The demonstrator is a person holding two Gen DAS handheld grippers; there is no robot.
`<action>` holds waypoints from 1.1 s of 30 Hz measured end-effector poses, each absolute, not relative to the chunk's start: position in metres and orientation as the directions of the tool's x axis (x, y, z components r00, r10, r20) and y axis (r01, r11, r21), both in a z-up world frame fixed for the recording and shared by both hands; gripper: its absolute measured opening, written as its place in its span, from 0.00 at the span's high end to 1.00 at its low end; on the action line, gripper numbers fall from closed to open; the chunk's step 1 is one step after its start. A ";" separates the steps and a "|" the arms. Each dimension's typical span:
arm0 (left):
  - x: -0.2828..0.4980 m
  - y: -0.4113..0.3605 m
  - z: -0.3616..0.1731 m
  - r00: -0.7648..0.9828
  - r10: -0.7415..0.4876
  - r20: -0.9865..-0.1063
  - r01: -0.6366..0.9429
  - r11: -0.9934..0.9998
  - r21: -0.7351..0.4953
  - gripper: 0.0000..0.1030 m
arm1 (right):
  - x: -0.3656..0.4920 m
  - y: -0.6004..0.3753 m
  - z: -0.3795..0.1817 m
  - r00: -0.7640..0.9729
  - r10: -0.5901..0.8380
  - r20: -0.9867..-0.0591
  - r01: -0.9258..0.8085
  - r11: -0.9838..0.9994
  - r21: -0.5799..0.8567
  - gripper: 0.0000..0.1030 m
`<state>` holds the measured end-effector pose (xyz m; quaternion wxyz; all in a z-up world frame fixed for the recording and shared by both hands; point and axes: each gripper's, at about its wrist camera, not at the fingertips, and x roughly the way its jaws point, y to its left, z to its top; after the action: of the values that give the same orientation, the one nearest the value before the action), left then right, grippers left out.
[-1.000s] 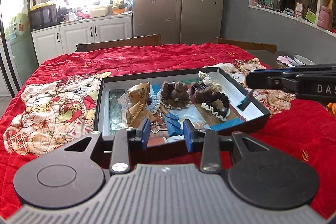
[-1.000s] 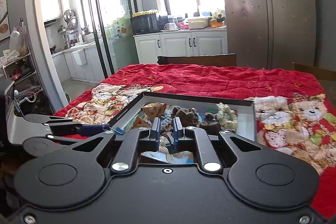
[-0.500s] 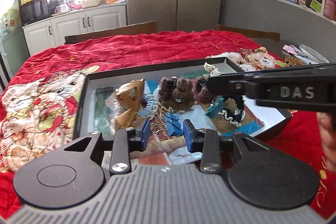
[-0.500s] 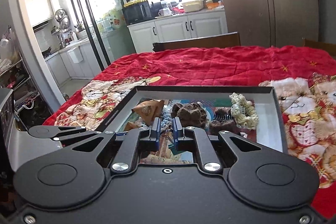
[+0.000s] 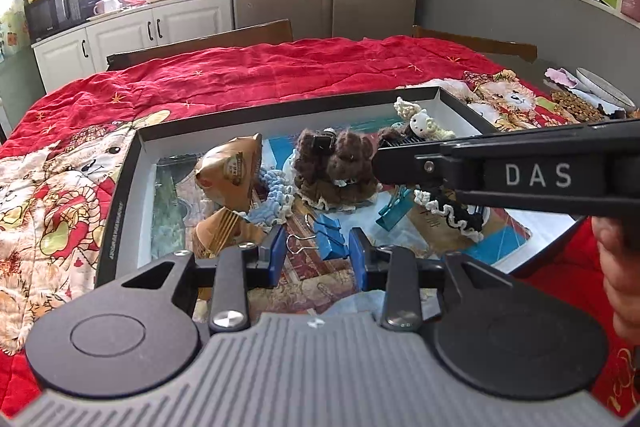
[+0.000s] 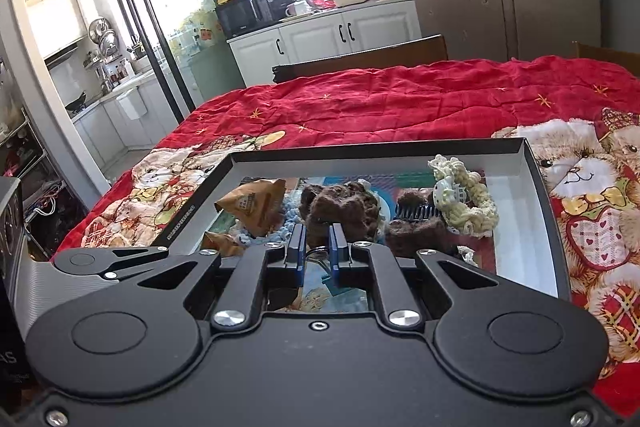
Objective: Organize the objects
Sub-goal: 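Lower both held binder clips down into the black box, then open the left tool releasing the blue clip while the right releases the teal clip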
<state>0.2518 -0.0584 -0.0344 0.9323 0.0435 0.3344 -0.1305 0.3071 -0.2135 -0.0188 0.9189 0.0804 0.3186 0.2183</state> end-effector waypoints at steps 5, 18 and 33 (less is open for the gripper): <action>0.255 -0.062 -0.038 0.736 -0.217 -0.642 0.277 0.961 -0.006 0.63 | 0.310 -0.216 -0.022 0.697 0.454 -0.555 -0.344 0.891 0.297 0.89; 0.259 -0.064 -0.042 0.732 -0.213 -0.648 0.273 0.962 -0.008 0.57 | 0.317 -0.221 -0.030 0.688 0.459 -0.562 -0.321 0.887 0.332 0.82; 0.240 -0.063 -0.028 0.748 -0.236 -0.620 0.289 0.957 -0.015 0.35 | 0.305 -0.227 -0.014 0.718 0.461 -0.521 -0.318 0.884 0.343 0.67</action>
<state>0.2400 -0.0633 -0.0277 0.9340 0.0410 0.3258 -0.1407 0.3050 -0.2274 -0.0143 0.9197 0.1149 0.3099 0.2117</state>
